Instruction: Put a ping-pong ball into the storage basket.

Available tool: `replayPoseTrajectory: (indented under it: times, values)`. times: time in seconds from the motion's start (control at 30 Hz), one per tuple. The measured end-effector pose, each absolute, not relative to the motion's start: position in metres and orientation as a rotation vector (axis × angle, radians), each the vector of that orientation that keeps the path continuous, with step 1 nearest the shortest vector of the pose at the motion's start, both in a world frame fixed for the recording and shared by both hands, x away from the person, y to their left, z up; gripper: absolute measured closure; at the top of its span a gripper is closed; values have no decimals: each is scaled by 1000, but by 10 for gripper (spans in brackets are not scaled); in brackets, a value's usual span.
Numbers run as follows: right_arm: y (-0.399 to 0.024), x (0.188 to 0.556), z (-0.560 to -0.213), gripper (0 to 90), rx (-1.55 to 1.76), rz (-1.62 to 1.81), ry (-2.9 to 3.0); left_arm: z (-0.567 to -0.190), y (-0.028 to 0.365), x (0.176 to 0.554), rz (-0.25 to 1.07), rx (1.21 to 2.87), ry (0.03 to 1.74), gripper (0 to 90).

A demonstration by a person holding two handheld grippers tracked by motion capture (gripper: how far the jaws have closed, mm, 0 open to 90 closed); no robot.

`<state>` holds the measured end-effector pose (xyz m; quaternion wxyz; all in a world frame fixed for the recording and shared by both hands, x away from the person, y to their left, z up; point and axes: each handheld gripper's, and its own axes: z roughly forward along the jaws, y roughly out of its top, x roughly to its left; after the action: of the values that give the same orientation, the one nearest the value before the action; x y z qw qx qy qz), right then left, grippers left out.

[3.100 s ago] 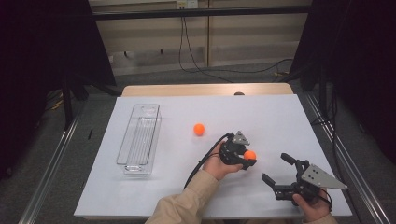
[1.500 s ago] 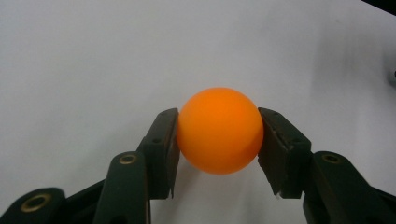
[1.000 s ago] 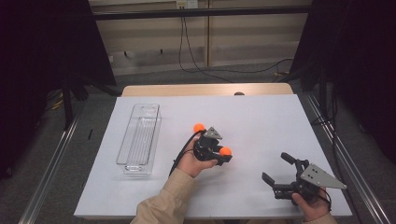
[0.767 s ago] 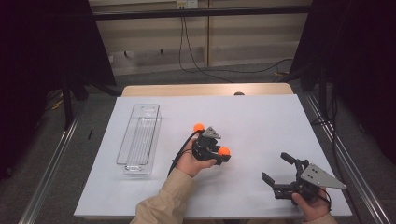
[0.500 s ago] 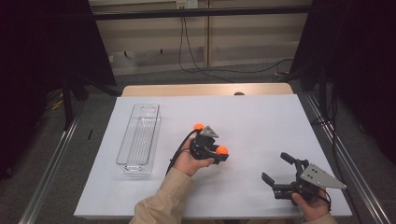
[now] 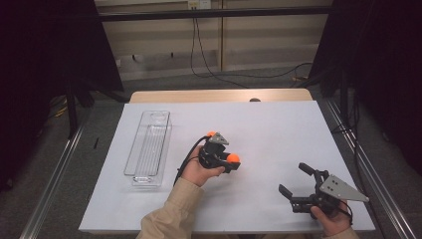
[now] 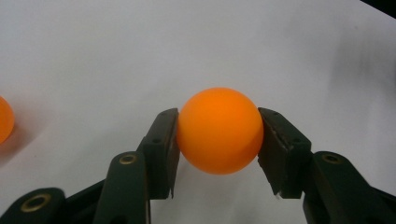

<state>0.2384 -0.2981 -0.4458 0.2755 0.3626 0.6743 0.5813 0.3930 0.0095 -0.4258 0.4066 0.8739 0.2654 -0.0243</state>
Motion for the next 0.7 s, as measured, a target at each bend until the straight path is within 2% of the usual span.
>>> replayPoseTrajectory:
  times: [0.7]
  values:
    - [-298,238,-446,21,975,1565,1813,-420,23,399,-43,2201,706,509]
